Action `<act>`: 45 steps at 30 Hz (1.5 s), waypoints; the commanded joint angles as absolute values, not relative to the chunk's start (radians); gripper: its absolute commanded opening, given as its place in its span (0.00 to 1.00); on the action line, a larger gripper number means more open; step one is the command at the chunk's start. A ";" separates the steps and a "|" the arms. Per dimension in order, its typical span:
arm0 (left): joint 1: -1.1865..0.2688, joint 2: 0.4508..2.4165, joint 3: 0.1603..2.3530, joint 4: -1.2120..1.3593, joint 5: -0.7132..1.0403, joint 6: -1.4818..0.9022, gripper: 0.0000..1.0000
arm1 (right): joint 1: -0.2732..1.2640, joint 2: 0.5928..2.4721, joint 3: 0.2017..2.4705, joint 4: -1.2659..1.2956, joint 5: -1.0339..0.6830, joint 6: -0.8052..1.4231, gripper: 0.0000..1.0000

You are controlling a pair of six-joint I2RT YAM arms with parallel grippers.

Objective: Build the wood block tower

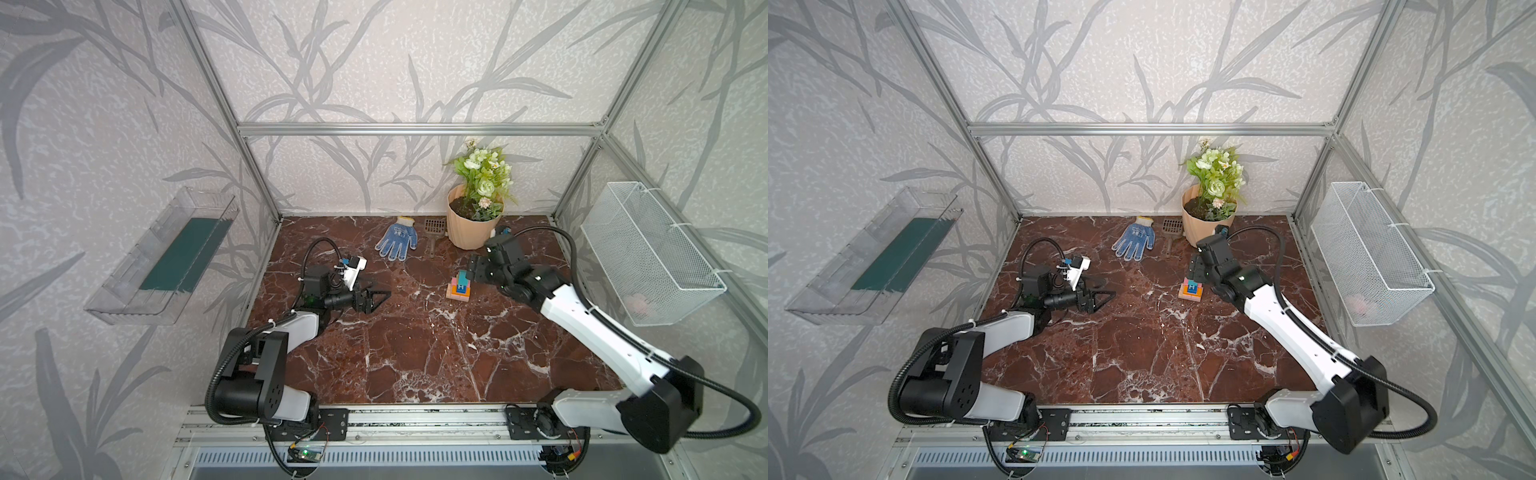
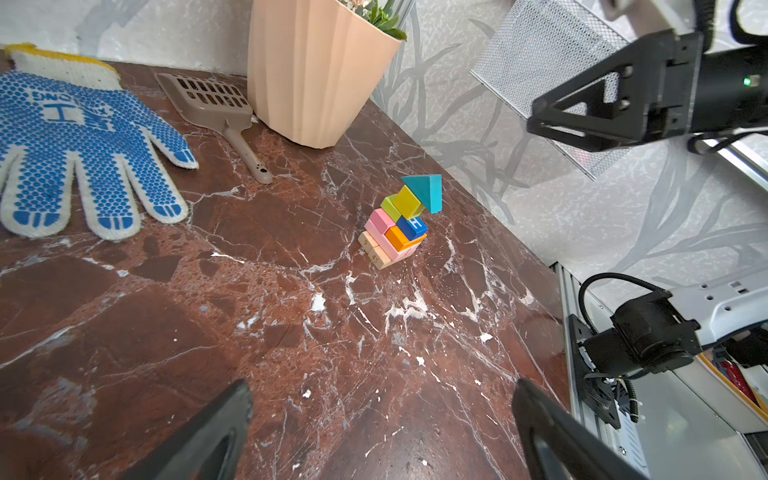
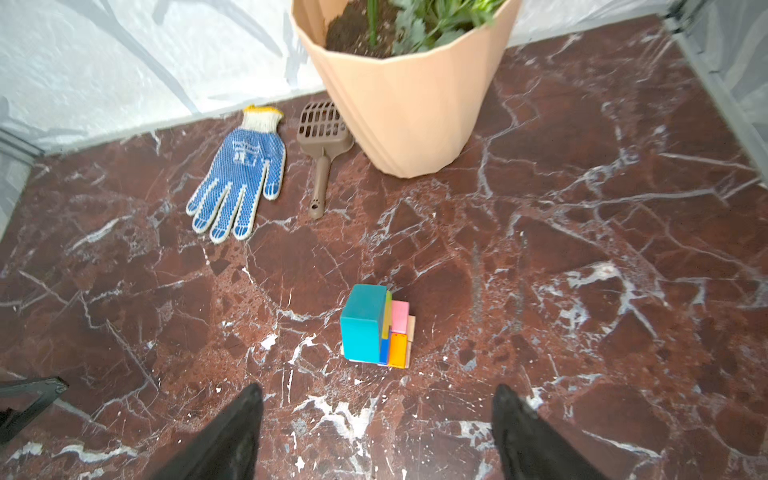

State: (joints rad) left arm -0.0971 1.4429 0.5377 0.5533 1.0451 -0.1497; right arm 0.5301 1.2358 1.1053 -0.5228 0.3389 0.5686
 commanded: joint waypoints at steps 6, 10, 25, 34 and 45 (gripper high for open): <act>-0.100 1.222 0.449 0.503 0.640 -0.165 0.99 | 0.394 0.941 0.758 -0.262 0.595 0.453 0.98; -0.100 1.045 0.392 0.419 0.168 -0.177 0.99 | 0.316 0.843 0.592 -0.089 0.571 0.392 0.99; -0.089 1.397 0.400 0.738 -0.543 -0.070 0.99 | 0.256 1.143 0.457 0.310 0.562 0.179 0.99; -0.118 1.500 0.393 0.895 -0.493 0.016 0.99 | 0.261 1.357 0.437 0.545 0.622 0.102 0.99; -0.104 1.600 0.287 1.194 -0.416 0.029 0.99 | 0.247 1.455 0.398 0.799 0.612 -0.014 0.99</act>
State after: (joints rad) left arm -0.1101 1.6131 0.2447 1.1351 -0.4198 0.0162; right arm 0.2577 1.3983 0.4095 0.6170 0.6415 0.0460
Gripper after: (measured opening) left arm 0.993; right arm 0.992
